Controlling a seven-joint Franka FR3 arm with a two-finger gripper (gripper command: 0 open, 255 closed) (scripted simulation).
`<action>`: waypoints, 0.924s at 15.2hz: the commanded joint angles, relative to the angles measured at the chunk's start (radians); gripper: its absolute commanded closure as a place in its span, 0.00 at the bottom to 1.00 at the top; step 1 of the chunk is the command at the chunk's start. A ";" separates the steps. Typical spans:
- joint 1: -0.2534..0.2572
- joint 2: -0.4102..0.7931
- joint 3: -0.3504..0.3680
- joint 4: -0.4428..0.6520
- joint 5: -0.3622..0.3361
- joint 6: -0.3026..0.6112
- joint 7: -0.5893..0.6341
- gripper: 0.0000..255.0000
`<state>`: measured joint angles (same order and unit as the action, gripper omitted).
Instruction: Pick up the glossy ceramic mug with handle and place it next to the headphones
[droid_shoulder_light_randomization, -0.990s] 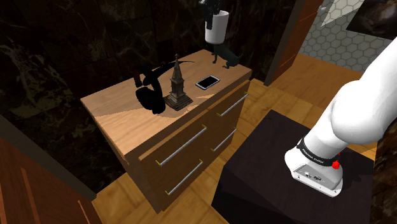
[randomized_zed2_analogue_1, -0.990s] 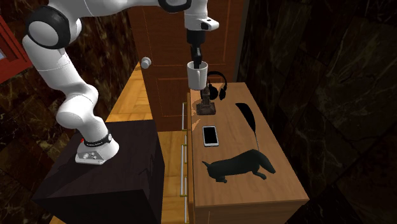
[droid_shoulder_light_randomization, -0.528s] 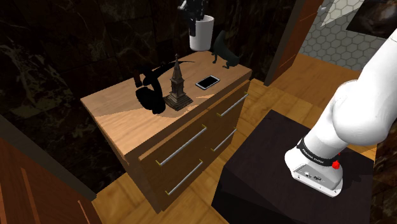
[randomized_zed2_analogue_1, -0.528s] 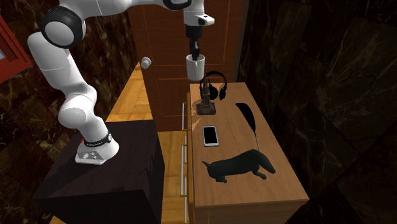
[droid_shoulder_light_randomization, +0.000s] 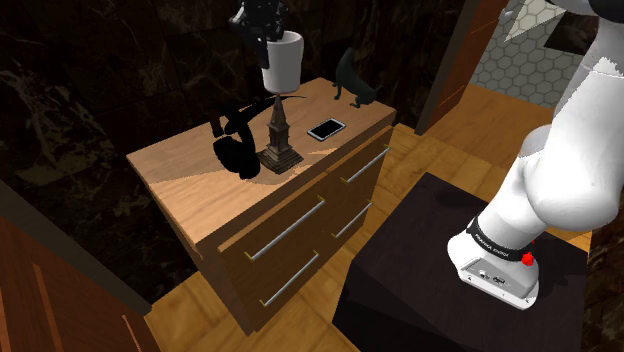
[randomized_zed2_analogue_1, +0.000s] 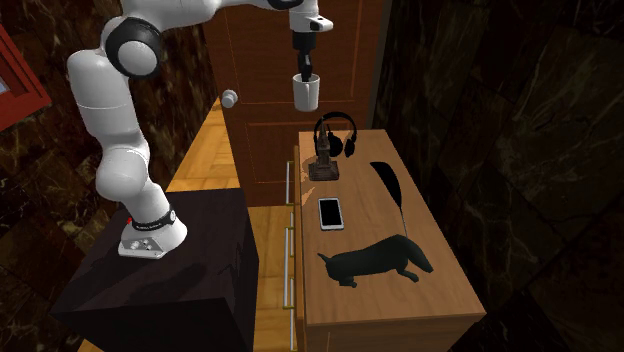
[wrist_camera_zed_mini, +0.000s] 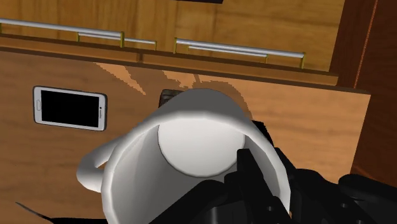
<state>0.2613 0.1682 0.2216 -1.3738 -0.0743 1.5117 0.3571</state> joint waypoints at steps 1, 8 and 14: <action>0.030 0.042 0.018 0.058 -0.012 -0.019 0.046 1.00; 0.166 0.260 0.059 0.357 -0.075 -0.114 0.187 1.00; 0.146 0.212 0.060 0.200 -0.061 -0.004 0.190 1.00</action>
<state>0.4095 0.3851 0.2814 -1.1542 -0.1366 1.4925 0.5461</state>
